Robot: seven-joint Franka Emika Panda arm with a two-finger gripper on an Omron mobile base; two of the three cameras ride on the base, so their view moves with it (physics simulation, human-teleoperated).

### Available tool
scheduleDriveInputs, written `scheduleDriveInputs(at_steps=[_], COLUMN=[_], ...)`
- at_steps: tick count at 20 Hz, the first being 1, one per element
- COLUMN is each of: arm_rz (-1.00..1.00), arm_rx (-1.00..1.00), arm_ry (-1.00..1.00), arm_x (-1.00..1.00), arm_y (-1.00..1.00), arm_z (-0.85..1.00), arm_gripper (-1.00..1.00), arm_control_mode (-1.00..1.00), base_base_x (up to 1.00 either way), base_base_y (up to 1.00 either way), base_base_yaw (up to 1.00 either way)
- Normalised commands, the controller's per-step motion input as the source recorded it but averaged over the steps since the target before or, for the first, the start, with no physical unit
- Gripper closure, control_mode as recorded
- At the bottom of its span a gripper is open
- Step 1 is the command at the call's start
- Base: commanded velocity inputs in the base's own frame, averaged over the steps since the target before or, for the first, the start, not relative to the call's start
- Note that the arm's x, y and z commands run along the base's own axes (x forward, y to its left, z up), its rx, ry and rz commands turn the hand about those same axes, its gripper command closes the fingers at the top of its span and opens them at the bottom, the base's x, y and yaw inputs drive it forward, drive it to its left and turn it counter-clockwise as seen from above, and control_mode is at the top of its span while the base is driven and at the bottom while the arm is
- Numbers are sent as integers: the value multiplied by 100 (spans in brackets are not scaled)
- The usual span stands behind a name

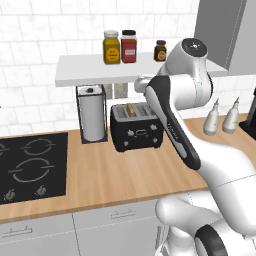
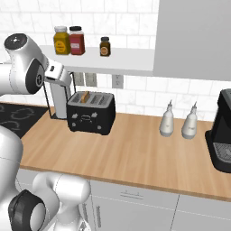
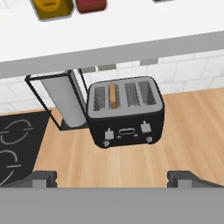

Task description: Start the toaster. Once the lever pops up, take the bread to the plate on the dining counter.

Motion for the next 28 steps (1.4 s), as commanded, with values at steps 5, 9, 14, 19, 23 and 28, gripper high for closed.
scheduleDriveInputs(at_steps=[5, 9, 14, 19, 23, 28], arm_rz=[0, 0, 0, 0, 0, 0], arm_rx=[0, 0, 0, -2, -11, -6], arm_ry=[0, 0, 2, 1, -11, -3], arm_x=[0, 0, 0, -6, -1, 6], arm_y=[0, 0, 0, 0, 0, 0], arm_z=[0, 0, -2, -29, -56, -41], arm_gripper=[-100, -100, -100, -100, -100, -100], arm_control_mode=[-100, -100, -100, -100, -100, -100], base_base_x=[0, 0, 0, 0, 0, 0], base_base_y=[0, 0, 0, 0, 0, 0], base_base_yaw=[0, 0, 0, 0, 0, 0])
